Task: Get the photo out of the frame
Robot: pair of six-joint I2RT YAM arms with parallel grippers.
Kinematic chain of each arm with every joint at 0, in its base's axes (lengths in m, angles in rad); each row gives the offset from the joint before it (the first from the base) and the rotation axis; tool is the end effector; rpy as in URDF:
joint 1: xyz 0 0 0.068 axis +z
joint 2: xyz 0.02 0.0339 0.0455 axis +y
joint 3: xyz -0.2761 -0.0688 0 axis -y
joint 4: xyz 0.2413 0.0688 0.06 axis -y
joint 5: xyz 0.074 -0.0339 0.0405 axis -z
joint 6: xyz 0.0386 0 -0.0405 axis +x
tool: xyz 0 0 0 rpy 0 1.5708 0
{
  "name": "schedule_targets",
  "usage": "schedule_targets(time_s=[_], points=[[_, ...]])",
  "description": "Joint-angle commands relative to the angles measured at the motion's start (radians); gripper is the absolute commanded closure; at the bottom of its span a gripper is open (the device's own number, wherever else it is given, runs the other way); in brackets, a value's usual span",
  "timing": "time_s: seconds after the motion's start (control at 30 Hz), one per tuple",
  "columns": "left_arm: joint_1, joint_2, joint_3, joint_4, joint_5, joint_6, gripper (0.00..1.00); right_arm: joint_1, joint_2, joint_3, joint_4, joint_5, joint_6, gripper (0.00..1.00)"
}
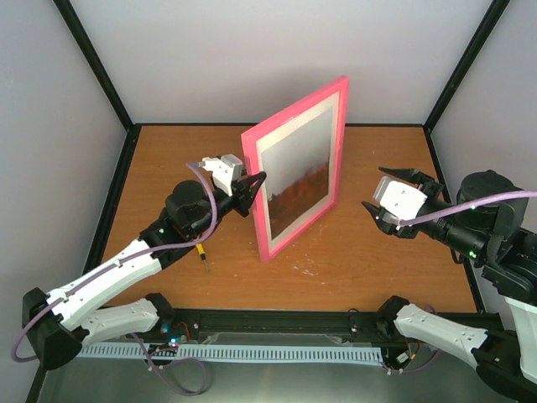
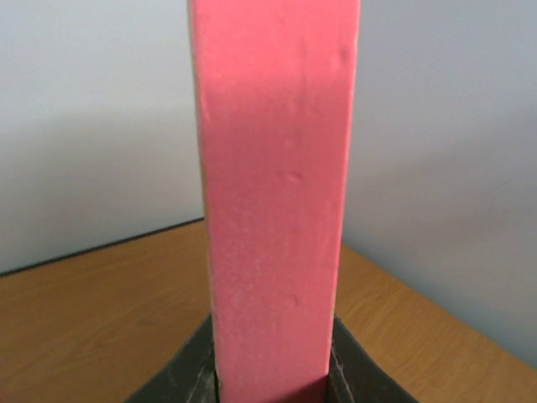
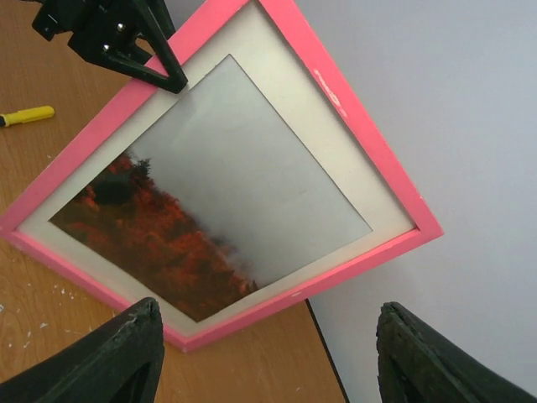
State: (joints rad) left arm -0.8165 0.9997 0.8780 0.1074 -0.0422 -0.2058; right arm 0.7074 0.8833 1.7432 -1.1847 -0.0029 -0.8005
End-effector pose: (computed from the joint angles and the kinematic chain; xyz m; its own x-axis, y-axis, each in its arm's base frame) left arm 0.1588 -0.1666 0.3744 -0.1525 -0.1359 -0.9789 0.6825 0.7020 -0.2037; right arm 0.0482 0.0413 0.5130 0.2990 -0.6886 -0.6606 -0.6281 0.3792 -0.6795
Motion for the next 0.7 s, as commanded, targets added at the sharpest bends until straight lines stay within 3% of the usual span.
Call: schedule_targets(time_s=[0.0,0.13,0.27,0.47,0.67], points=[[0.050,-0.005,-0.020,0.258,0.196,-0.219,0.99,-0.003,-0.016,-0.037,0.034,0.048,0.034,0.32],[0.084,0.038,-0.069,0.334,0.255,-0.321,0.99,-0.003,-0.020,-0.089,0.047,0.069,0.059,0.32],[0.126,0.126,-0.102,0.419,0.300,-0.394,0.99,-0.003,-0.042,-0.244,0.084,0.102,0.077,0.34],[0.253,0.320,-0.098,0.529,0.473,-0.511,0.99,-0.013,-0.013,-0.426,0.146,0.196,0.141,0.35],[0.353,0.529,-0.044,0.556,0.662,-0.597,0.99,-0.178,0.064,-0.481,0.190,0.113,0.170,0.34]])
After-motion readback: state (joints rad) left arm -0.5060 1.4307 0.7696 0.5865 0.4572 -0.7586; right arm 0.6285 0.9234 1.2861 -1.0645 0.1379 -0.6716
